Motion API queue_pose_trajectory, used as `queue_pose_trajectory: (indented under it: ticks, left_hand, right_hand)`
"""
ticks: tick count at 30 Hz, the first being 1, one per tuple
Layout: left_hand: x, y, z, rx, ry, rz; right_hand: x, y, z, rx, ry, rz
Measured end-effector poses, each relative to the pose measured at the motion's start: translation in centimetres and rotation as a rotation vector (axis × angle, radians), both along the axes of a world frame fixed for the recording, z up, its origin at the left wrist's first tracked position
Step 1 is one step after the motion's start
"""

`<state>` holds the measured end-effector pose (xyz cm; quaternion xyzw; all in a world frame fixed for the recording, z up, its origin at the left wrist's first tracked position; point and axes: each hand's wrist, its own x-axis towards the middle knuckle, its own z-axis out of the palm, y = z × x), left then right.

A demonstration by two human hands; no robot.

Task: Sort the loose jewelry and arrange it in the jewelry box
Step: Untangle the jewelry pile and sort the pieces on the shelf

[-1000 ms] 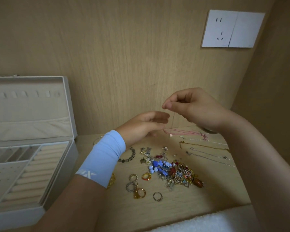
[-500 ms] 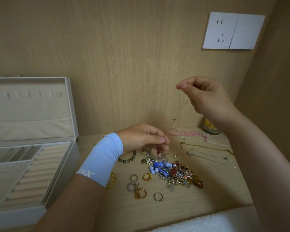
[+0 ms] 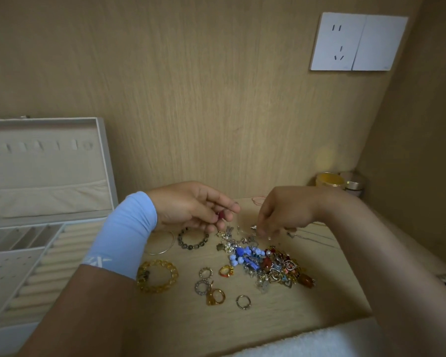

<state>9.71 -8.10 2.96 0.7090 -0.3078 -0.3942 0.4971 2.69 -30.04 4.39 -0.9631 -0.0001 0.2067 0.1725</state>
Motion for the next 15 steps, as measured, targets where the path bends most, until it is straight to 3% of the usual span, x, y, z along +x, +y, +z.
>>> queue_pose_trajectory:
  ticks: [3, 6, 8, 11, 13, 15]
  left_hand:
    - [-0.1, -0.2, 0.5, 0.02, -0.06, -0.01]
    - [-0.3, -0.4, 0.9, 0.034, -0.09, -0.016]
    - [-0.5, -0.5, 1.1, 0.031, -0.104, -0.013]
    - [-0.6, -0.4, 1.3, 0.049, -0.144, -0.01]
    - [-0.6, -0.2, 1.5, 0.06, -0.174, 0.001]
    - [-0.6, -0.1, 1.7, 0.075, -0.223, 0.045]
  right_hand:
    - [0.0, 0.6, 0.0, -0.001, 0.005, 0.062]
    - [0.2, 0.8, 0.2, 0.053, -0.216, 0.031]
    - [0.4, 1.3, 0.1, 0.37, -0.322, -0.03]
    - [0.6, 2.3, -0.7, 1.023, -0.165, -0.114]
    - [0.7, 2.5, -1.3, 1.082, -0.089, -0.143]
    - [0.8, 2.3, -1.6, 0.958, -0.065, -0.132]
